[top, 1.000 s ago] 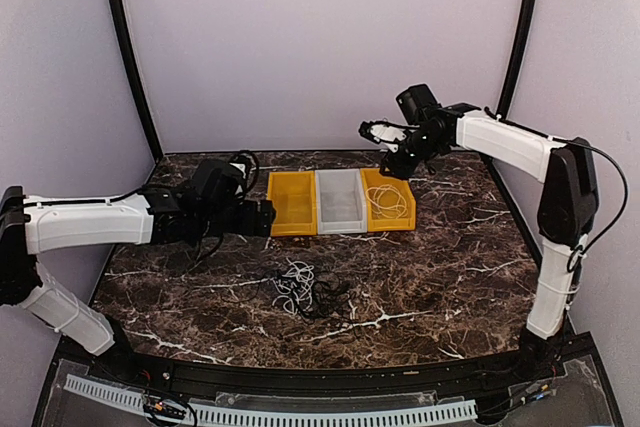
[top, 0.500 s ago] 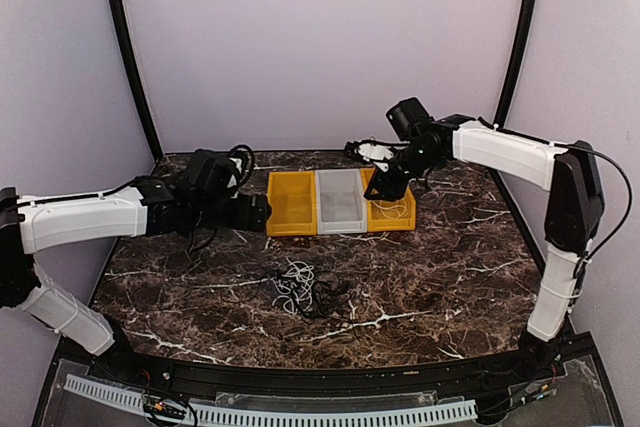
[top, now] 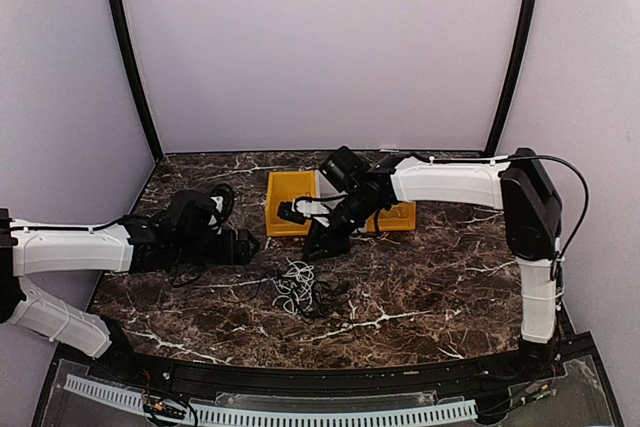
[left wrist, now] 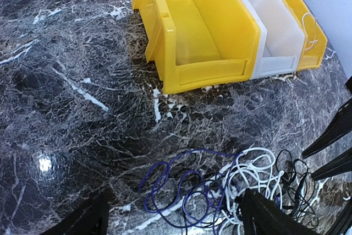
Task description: Untangle the cables
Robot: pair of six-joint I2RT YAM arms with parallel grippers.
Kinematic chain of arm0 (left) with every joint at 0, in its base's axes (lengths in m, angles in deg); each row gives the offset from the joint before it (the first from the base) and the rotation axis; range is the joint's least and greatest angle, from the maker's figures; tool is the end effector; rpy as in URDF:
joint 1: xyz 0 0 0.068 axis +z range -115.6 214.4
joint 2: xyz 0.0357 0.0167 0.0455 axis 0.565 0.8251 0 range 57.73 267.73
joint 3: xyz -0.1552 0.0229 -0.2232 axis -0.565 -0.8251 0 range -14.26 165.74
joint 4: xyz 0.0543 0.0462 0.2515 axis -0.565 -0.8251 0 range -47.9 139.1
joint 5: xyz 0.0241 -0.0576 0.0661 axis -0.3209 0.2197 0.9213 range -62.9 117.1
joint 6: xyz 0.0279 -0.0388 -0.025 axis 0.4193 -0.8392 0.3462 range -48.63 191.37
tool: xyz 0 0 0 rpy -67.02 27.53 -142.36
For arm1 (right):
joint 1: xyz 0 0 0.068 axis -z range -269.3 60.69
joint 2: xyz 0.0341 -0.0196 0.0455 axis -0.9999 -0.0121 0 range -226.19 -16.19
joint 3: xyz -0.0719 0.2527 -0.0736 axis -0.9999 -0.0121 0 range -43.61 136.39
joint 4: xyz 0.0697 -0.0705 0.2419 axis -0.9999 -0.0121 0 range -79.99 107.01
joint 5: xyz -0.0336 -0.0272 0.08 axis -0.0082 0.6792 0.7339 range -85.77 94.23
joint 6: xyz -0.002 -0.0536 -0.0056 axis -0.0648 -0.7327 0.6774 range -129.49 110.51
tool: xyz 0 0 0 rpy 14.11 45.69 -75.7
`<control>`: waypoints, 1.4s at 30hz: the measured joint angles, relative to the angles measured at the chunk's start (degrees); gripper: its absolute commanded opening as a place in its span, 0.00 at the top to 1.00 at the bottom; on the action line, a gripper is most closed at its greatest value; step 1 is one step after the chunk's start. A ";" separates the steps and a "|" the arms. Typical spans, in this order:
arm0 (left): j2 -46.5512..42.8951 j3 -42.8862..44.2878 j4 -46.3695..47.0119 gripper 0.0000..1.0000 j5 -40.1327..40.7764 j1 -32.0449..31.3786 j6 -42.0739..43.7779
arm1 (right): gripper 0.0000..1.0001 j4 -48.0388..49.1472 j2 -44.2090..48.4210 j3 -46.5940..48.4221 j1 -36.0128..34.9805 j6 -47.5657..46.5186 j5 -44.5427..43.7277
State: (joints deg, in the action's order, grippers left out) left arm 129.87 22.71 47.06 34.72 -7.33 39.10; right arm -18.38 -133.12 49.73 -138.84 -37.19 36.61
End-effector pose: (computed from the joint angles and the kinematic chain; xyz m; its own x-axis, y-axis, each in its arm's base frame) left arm 0.1979 -0.1702 0.2066 -0.6918 -0.0920 -0.7162 0.2503 0.8998 -0.3573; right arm 0.2722 0.3484 0.2167 -0.1105 -0.7344 -0.6697 -0.9860 -0.0038 0.1668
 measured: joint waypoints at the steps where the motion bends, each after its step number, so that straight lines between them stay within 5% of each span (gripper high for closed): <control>1: -0.15 -0.42 1.01 0.14 -0.02 0.00 -0.96 | 0.77 0.00 -1.38 0.33 -0.13 0.42 0.15; 20: 1.42 -1.75 6.60 0.14 1.49 0.00 -4.66 | 0.71 1.92 -11.52 11.30 -1.44 5.81 0.39; 29: 0.90 -2.93 6.49 0.14 3.10 0.00 -5.92 | 0.97 1.68 -14.93 12.83 -1.60 6.73 0.46; 42: 1.09 -3.32 10.82 0.15 -0.20 0.00 -3.28 | 1.00 1.60 -8.31 12.22 -1.60 7.91 1.53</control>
State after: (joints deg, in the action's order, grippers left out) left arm 130.96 19.39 57.88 34.52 -7.33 35.82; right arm -16.79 -141.42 61.95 -140.44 -29.28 38.14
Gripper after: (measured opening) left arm 0.858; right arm 0.017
